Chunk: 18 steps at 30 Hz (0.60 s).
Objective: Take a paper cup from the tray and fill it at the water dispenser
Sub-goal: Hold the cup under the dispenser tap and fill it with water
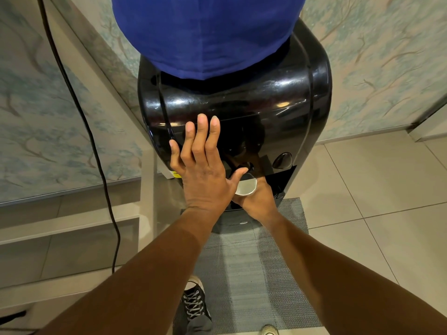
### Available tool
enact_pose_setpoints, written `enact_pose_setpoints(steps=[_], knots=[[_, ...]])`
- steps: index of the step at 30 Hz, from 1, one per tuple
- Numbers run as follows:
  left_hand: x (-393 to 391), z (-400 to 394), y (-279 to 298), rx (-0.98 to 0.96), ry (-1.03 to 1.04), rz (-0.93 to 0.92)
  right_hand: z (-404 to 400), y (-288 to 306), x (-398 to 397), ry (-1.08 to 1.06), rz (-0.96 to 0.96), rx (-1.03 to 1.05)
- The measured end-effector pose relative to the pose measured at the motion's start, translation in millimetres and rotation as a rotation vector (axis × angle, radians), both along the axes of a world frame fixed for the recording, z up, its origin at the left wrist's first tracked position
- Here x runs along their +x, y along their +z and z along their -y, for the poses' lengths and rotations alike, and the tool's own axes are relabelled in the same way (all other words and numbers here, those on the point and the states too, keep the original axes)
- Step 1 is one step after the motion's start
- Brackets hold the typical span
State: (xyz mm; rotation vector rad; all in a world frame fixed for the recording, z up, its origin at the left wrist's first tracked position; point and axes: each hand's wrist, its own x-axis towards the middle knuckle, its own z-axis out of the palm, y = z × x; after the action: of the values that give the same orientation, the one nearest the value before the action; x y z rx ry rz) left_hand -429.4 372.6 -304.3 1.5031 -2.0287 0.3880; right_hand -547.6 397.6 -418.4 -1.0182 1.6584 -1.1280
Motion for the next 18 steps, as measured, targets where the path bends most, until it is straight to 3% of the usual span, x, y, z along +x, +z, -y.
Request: enact_pose_setpoints(steps=[18], knots=[[0.6, 1.3, 0.1, -0.011, -0.004, 0.0, 0.2, -4.9, -3.4, -0.008, 0.001, 0.032]])
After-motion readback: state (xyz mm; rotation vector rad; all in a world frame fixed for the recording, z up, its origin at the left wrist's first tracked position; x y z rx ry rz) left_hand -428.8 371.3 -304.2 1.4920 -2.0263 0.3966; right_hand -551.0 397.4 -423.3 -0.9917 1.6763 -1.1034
